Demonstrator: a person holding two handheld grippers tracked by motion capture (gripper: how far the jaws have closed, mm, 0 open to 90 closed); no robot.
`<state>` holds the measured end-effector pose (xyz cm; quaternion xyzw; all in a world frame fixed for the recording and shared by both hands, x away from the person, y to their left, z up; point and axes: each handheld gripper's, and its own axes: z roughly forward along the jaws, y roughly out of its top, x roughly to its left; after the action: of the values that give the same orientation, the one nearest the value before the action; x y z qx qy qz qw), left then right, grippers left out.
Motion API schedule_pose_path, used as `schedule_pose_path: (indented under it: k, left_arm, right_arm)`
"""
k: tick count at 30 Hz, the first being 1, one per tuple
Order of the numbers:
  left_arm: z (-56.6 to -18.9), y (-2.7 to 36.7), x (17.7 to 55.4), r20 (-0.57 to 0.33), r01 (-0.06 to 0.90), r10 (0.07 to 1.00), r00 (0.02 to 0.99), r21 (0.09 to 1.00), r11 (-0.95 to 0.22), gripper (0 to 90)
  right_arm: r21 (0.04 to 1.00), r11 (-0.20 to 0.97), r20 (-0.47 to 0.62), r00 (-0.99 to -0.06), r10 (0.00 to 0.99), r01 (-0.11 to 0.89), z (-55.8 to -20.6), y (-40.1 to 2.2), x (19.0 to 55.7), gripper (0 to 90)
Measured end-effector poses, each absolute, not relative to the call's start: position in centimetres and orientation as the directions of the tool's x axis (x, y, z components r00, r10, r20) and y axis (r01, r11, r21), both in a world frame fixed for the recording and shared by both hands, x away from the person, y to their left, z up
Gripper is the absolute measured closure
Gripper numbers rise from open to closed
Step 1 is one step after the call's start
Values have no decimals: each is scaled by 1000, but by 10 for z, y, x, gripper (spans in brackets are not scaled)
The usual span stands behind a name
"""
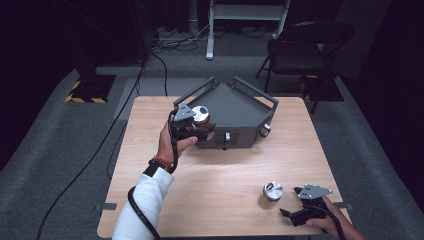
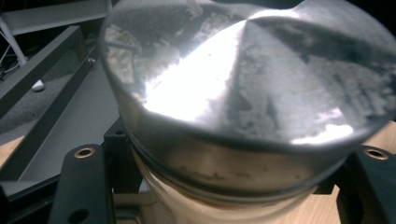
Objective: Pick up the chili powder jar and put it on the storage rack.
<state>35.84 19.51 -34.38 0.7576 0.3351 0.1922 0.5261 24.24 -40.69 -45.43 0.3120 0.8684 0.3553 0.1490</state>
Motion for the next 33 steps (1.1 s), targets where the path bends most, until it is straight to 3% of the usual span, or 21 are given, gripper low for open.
schedule_pose_path:
  k: [21,33]
  left_arm:
    - [-314,160,391,-1,291,746,666,921,-259,314]
    - [-318,146,415,8,319,772,635,908,-272,314]
  right_arm:
    - [711,553,-37,-761,647,436,-454,-407,242,0]
    - [711,552,-36,-761,647,436,-454,-407,242,0]
